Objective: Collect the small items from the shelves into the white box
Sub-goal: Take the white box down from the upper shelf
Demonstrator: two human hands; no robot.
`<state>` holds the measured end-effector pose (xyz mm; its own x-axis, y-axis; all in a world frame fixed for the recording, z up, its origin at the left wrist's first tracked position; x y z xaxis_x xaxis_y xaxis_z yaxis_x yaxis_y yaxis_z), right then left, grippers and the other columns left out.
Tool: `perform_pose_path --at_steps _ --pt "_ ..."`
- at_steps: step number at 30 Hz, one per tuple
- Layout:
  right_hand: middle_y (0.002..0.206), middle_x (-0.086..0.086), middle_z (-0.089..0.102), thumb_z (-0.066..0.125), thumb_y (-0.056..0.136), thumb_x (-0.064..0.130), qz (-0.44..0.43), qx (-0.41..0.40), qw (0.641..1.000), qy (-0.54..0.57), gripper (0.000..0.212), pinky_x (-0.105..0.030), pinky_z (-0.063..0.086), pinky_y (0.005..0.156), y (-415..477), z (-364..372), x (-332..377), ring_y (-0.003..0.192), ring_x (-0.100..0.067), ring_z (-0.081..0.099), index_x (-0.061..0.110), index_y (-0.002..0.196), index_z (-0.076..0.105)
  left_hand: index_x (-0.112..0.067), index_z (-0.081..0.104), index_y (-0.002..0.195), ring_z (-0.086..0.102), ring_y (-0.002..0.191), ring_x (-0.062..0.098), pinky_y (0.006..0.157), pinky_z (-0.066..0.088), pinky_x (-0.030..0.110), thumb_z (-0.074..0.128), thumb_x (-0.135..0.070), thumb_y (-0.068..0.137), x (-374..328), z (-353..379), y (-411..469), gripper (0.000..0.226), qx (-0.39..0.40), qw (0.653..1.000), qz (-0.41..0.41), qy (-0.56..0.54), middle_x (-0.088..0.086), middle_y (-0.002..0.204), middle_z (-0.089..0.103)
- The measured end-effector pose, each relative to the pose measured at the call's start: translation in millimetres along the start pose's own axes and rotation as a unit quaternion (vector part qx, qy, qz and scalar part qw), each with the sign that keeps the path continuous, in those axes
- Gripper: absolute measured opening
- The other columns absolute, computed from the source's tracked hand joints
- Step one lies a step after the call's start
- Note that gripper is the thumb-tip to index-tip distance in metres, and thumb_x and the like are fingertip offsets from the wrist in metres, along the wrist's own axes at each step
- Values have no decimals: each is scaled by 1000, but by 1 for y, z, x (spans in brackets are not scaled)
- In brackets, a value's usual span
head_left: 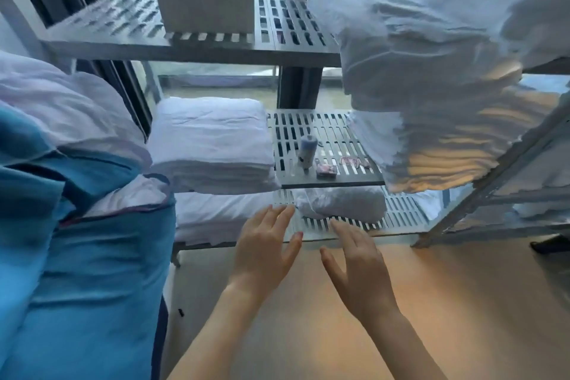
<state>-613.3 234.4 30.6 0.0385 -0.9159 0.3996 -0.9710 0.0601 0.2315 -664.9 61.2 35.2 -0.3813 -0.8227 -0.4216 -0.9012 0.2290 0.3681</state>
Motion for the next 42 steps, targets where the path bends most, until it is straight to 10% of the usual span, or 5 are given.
perform_pose_path --at_steps 16,28,42 --pt "129 -3 59 43 93 46 -71 30 997 30 54 -40 43 102 141 51 12 122 -22 51 14 135 53 -14 60 131 54 125 27 105 42 40 39 -46 91 83 10 81 55 54 997 -45 39 5 132 62" --pt "132 -2 57 42 96 45 -206 140 966 75 52 -34 43 104 293 101 -16 122 -21 52 16 138 49 -24 48 141 41 135 13 107 37 29 46 -46 96 99 48 172 50 33 971 -231 53 -6 144 51" --pt "129 -4 61 56 95 24 -387 -61 878 274 41 -30 51 93 424 -15 83 115 -18 60 9 133 55 -23 56 132 57 119 15 100 44 28 44 -48 93 90 -59 298 48 -185 962 -149 137 -4 131 62"
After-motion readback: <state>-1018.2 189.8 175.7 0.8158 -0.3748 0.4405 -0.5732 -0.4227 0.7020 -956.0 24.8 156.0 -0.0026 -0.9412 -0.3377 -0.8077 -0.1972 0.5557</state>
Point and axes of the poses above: each hand's wrist, its own y-axis towards the middle knuckle, its own z-axis out of the palm, x = y × z, the point moved 3 cm from there along y, towards the middle knuckle
